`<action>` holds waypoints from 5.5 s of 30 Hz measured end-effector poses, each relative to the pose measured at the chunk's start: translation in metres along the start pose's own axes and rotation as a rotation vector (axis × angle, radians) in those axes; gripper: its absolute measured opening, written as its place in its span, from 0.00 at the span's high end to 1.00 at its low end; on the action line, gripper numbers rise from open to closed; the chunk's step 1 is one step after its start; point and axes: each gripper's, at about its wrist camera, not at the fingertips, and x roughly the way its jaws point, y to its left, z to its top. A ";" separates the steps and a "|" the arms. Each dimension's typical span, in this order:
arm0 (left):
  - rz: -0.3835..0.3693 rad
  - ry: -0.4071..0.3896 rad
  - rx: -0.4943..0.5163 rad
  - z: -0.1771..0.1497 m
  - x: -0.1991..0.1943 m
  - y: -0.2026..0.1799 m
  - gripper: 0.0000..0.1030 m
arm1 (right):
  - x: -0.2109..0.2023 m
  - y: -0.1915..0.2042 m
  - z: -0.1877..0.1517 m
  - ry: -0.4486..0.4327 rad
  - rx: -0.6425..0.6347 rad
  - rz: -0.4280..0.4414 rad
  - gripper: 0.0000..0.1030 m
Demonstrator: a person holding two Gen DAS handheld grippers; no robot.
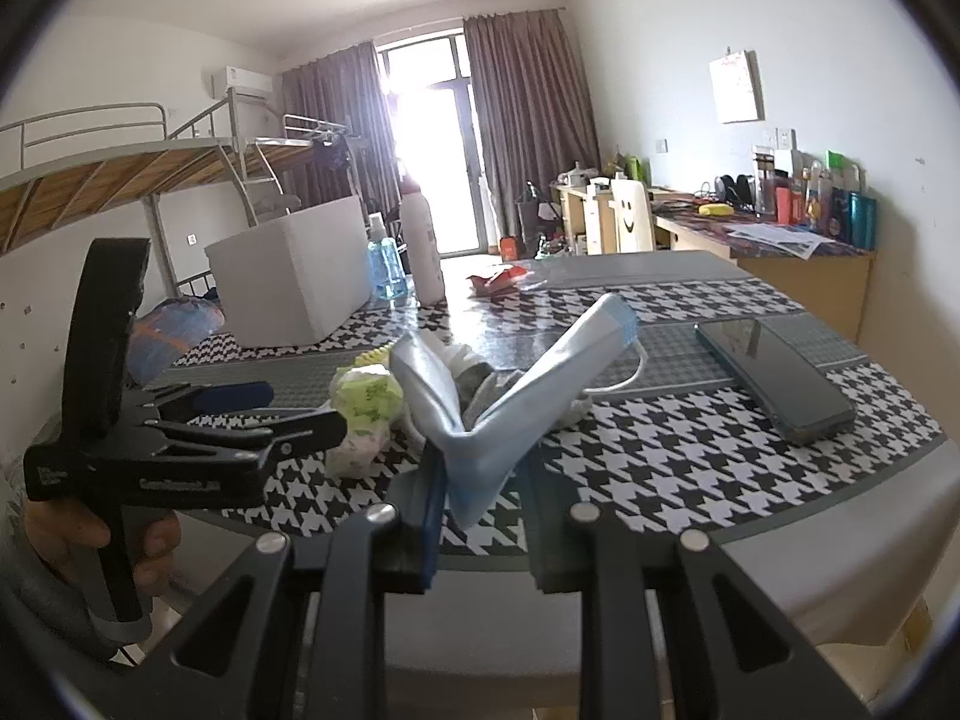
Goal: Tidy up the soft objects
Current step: 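Grasp the green-printed tissue pack with the left tool while the right tool lifts the mask, then carry the tissue pack and the mask in both tools toward the white foam box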
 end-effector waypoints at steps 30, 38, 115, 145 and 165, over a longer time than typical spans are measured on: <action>-0.066 0.008 0.039 0.003 -0.010 -0.009 0.68 | -0.001 0.000 0.006 -0.001 -0.005 0.022 0.74; -0.058 -0.070 0.047 0.009 -0.038 0.000 0.68 | -0.004 0.010 0.015 -0.020 -0.029 0.033 0.74; 0.166 -0.325 -0.023 0.117 -0.103 0.100 0.68 | 0.064 0.074 0.148 -0.098 -0.186 0.179 0.74; 0.245 -0.369 -0.061 0.164 -0.105 0.132 0.68 | 0.084 0.097 0.199 -0.138 -0.255 0.180 0.74; 0.355 -0.335 -0.131 0.181 -0.082 0.171 0.68 | 0.120 0.119 0.218 -0.114 -0.297 0.209 0.74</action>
